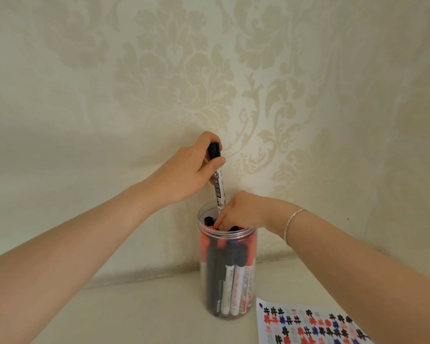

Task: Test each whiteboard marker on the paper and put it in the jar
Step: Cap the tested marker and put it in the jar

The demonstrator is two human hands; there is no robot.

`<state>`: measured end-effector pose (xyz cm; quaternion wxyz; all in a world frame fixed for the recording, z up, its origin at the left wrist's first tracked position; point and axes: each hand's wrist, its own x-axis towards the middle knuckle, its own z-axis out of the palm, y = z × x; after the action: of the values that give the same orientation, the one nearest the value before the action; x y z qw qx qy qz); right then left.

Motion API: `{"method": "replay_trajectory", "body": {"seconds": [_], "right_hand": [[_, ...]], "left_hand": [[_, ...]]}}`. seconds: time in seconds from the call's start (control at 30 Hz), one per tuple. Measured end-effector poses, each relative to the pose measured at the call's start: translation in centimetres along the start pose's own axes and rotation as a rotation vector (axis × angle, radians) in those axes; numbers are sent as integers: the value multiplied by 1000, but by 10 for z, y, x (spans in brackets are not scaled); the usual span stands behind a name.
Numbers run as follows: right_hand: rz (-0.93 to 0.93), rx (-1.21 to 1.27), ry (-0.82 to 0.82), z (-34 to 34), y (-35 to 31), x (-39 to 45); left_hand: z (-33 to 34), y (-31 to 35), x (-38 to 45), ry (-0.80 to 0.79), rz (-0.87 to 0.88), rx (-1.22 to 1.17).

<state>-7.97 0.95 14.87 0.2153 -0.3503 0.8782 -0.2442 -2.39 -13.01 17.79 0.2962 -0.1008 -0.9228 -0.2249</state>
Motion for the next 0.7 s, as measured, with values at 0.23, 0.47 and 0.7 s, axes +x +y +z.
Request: {"method": "replay_trajectory", "body": {"seconds": [0.23, 0.47, 0.7], "right_hand": [[-43, 383, 196, 8, 12, -5], [-39, 445, 293, 13, 20, -1], [-70, 112, 260, 2, 13, 3]], "left_hand": [[2, -3, -7, 25, -43, -17], [-1, -5, -12, 10, -84, -77], [-6, -1, -15, -45, -7, 21]]}}
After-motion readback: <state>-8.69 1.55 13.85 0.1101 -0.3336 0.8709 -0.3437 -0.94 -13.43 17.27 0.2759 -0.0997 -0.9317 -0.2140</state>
